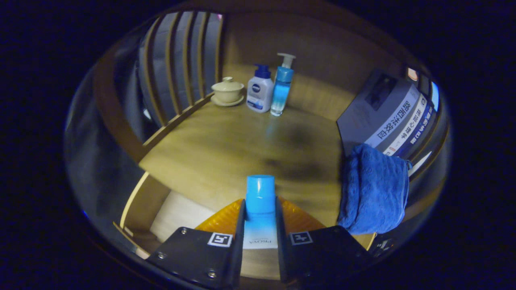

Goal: Pull open the drawer, take out the items inside it, and place them on the countertop above the cabinet.

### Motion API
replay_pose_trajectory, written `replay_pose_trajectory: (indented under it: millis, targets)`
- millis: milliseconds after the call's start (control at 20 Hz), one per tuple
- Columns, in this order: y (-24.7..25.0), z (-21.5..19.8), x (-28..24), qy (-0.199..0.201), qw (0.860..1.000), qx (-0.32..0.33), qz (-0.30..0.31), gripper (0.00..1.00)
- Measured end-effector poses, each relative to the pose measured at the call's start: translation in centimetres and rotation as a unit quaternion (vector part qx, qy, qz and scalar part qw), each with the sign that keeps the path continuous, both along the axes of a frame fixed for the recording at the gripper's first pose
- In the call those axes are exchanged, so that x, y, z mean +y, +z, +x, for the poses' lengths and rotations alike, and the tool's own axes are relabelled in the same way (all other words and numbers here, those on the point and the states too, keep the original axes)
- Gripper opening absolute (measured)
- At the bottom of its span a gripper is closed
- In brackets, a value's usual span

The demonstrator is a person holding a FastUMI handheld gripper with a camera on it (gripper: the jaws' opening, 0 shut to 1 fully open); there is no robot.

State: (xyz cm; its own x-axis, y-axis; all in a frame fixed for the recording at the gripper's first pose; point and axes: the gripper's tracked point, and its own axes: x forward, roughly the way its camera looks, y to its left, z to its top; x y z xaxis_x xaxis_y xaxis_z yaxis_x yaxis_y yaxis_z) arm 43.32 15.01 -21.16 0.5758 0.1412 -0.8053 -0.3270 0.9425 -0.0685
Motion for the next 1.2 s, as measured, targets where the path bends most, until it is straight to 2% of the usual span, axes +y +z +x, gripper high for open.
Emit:
replay_pose_trajectory:
  millis: [250, 400, 550, 650, 900, 1200]
  targets:
    - [-1.9, 3.7, -0.1, -0.052, 0.998, -0.005, 0.019, 0.37]
    - [-1.7, 4.8, -0.8, -0.067, 0.997, -0.030, 0.021, 0.37]
    - [0.8, 3.3, -0.8, -0.063, 0.996, -0.058, 0.031, 0.53]
    - [3.8, 1.1, -1.1, -0.059, 0.993, -0.087, 0.048, 0.63]
    - [11.1, -7.8, -1.2, -0.046, 0.979, -0.163, 0.113, 0.63]
    - [13.4, -18.8, -3.1, -0.063, 0.954, -0.243, 0.163, 0.71]
